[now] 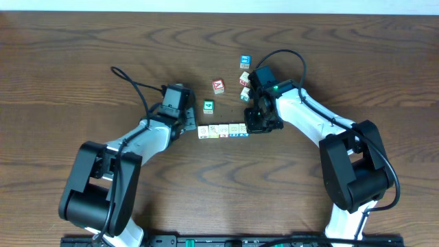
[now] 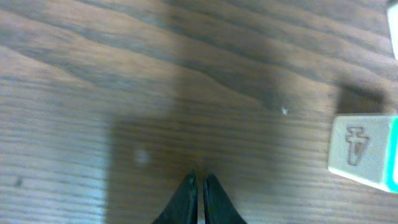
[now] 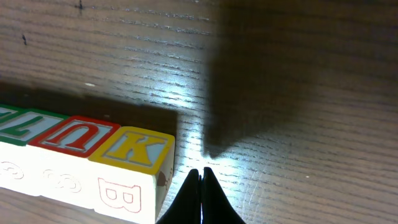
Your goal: Lift 5 blocks
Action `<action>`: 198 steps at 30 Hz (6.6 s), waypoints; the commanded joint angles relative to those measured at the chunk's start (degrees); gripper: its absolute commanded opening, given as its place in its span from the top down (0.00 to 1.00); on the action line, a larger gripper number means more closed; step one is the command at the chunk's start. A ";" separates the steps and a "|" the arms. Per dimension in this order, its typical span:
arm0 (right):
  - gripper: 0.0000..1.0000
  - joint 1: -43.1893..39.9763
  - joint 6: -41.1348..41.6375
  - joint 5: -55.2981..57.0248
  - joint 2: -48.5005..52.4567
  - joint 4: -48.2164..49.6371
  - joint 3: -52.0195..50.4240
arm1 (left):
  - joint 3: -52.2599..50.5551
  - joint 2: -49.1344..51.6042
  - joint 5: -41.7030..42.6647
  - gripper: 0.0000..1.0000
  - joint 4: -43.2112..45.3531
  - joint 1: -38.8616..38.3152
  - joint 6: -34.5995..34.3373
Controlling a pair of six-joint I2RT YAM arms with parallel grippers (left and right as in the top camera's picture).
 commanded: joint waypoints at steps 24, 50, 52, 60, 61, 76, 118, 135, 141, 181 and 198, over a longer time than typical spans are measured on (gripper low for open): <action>0.99 0.83 -0.11 -1.29 -0.68 -1.18 0.68 | 0.46 1.03 22.99 0.93 -11.26 0.87 1.05; 0.99 0.90 1.66 -6.51 -0.68 2.23 0.68 | 0.46 1.03 22.99 0.93 -10.49 0.87 1.01; 0.99 0.90 1.64 -7.13 -0.68 2.23 0.68 | 0.46 1.03 23.30 0.93 -10.51 0.87 0.98; 0.99 0.90 1.64 -9.46 -0.68 2.34 0.68 | 0.46 1.03 25.90 0.93 -10.38 0.87 0.79; 0.99 0.90 1.62 -9.46 -0.68 2.36 0.68 | 0.46 1.03 26.23 0.93 -10.38 0.87 0.79; 0.99 0.90 1.18 -12.24 -0.68 4.24 0.68 | 0.50 1.03 32.63 0.93 -10.38 0.87 2.62; 0.99 1.57 0.00 0.92 -0.15 0.90 0.31 | 0.50 0.98 31.74 0.93 -10.38 0.87 3.02; 0.99 2.51 4.22 -2.71 -0.15 3.37 -1.20 | 0.50 0.98 31.74 0.93 -10.38 0.87 2.99; 0.99 2.51 3.98 -5.77 -0.15 6.36 -3.61 | 0.50 0.87 31.74 0.93 -10.40 0.87 2.99; 0.99 2.75 1.16 -9.14 -0.59 6.71 -3.56 | 1.36 -1.66 21.14 0.93 -13.38 -5.53 3.17; 0.99 2.97 0.26 -11.19 -0.59 7.04 -3.54 | 1.40 -1.66 22.67 0.93 -10.99 -8.59 -3.06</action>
